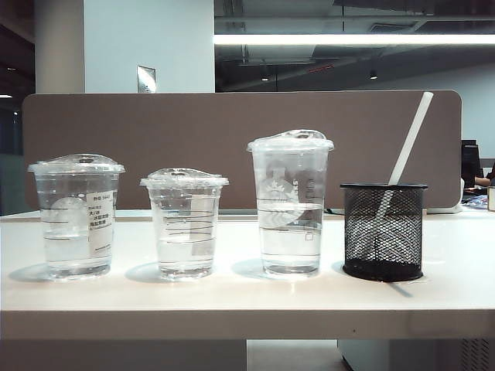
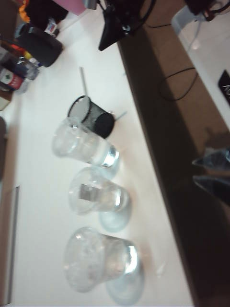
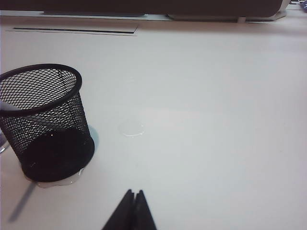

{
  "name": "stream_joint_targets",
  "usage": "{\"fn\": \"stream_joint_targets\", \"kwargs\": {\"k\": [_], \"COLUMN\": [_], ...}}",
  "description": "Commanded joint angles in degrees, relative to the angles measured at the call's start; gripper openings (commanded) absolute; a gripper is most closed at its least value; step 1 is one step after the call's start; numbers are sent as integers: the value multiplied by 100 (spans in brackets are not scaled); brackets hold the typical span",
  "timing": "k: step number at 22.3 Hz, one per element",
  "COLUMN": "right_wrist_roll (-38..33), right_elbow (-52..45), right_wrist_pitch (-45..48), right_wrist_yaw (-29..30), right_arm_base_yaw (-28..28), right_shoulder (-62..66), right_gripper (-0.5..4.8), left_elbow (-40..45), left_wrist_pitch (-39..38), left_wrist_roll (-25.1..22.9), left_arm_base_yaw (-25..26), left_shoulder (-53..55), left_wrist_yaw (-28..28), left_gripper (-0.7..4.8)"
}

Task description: Pick up the straw and insert it into the small coffee cup.

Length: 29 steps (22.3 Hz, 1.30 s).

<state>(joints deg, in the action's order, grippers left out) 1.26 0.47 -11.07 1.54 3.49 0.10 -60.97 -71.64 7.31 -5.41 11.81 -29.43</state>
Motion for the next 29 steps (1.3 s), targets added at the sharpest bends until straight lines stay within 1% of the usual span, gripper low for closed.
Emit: {"fn": "stream_joint_targets", "kwargs": {"k": [1, 2, 3, 4, 5, 7, 9, 15, 18, 20, 21, 22, 23, 24, 25, 26, 27, 28, 29], "right_wrist_roll": [-20, -20, -20, -20, -20, -20, -20, -26, -695, -831, -837, -835, -715, -258, -7, 695, 1154, 1814, 2127], "right_elbow": [-42, -42, -42, -42, -42, -42, -42, -42, -11, 203, 610, 946, 1591, 2413, 2800, 3668, 4133, 4846, 5298], "right_wrist_pitch": [81, 81, 79, 81, 79, 79, 79, 79, 149, 232, 229, 232, 232, 225, 212, 170, 166, 192, 223], "right_wrist_yaw": [-11, -11, -13, -11, -11, -11, -13, 33, -31, -229, -691, -999, -1447, -1552, -1547, -1541, -1567, -1650, -1751], "right_arm_base_yaw": [4, 7, 7, 4, 4, 4, 4, 7, 7, 4, 7, 7, 0, 2, 2, 4, 2, -7, -9], "right_shoulder": [-9, -9, -9, -9, -9, -9, -9, -4, -7, -7, -7, -4, 22, 181, 319, 811, 1174, 1834, 2293], "right_gripper": [0, 0, 0, 0, 0, 0, 0, 0, -2, -5, -5, -5, -5, -5, -5, -5, -5, -5, -5], "left_elbow": [-37, -37, -37, -37, -37, -37, -37, -37, -37, -37, -37, -37, -37, -37, -37, -37, -37, -37, -37], "left_wrist_pitch": [-289, -286, -256, -223, -247, -328, -310, -199, -199, -199, -199, -199, -199, -199, -197, -199, -199, -199, -197], "left_wrist_roll": [11, 20, -105, -286, -636, -1095, -1281, -1331, -1329, -1331, -1331, -1331, -1329, -1329, -1331, -1329, -1329, -1331, -1331], "left_arm_base_yaw": [-4, -4, -4, -4, -4, -7, -7, -4, -4, -4, -4, -4, -4, -4, -4, -4, -4, -4, -4], "left_shoulder": [-127, -133, -133, -131, -133, -133, -133, -133, -133, -133, -133, -133, -133, -133, -133, -133, -133, -133, -133], "left_wrist_yaw": [-37, -37, 2, 0, -37, -39, -37, -20, -20, -20, -20, -20, -20, -20, -20, -20, -20, -20, -20], "left_gripper": [22, 22, 22, 22, 22, 22, 22, 22, 22, 22, 22, 22, 22, 22, 22, 22, 22, 22, 22]}}
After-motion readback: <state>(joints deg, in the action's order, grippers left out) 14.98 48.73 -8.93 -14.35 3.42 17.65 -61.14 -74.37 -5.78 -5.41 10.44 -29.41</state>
